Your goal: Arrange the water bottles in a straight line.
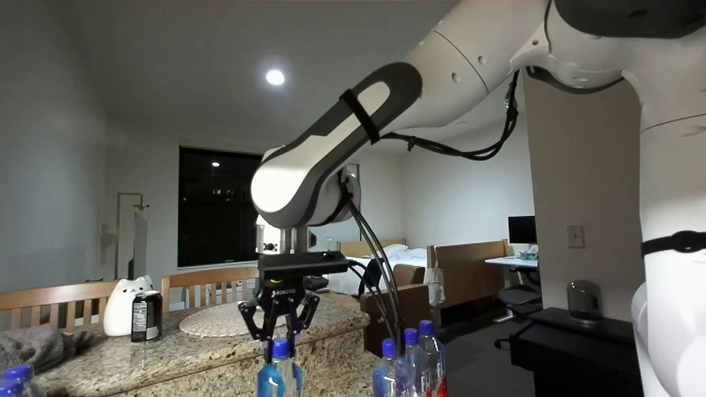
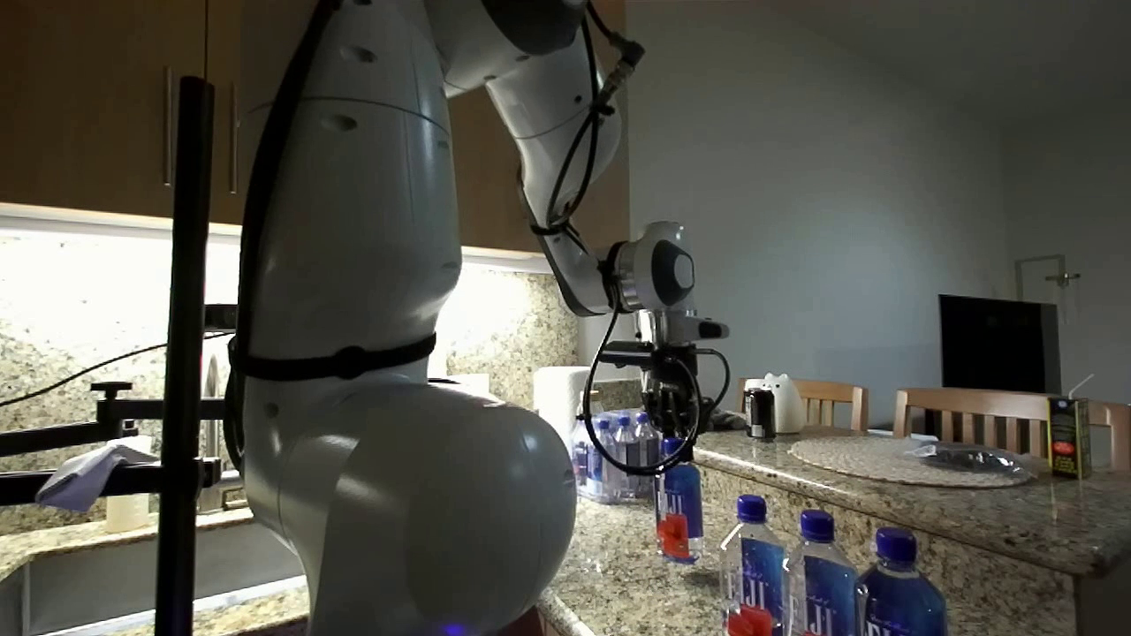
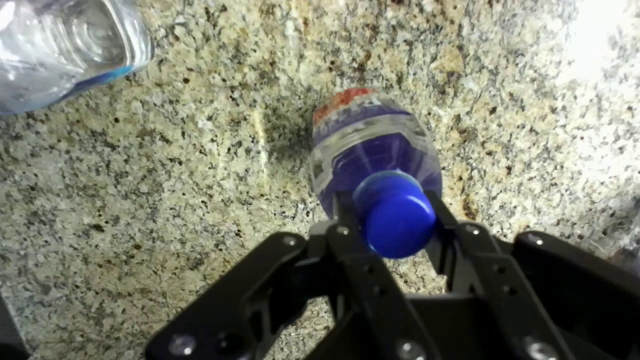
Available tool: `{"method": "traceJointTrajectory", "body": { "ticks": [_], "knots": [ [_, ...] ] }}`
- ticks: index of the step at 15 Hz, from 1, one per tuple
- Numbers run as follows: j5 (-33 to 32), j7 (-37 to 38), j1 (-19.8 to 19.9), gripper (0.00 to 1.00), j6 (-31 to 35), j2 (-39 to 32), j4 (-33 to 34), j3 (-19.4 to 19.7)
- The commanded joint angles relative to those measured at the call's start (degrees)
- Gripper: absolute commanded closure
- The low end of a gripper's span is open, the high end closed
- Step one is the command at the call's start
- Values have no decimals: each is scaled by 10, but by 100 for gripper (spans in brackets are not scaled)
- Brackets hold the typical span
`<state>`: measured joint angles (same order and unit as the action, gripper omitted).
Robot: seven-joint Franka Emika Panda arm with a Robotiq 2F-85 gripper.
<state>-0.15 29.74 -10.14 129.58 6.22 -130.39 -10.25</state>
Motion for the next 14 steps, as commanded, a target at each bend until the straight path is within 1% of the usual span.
{"method": "traceJointTrajectory", "body": {
  "ticks": [1,7,9,10,14],
  "knots": [
    [38,-66,0,85,0,77,-61,1],
    [15,-26,6,86,-2,157,-121,-24],
    [6,-35,10,86,-9,174,-127,-27],
    [20,-39,9,65,-4,133,-109,-28],
    [20,-39,11,65,-6,154,-120,-30]
  ]
}}
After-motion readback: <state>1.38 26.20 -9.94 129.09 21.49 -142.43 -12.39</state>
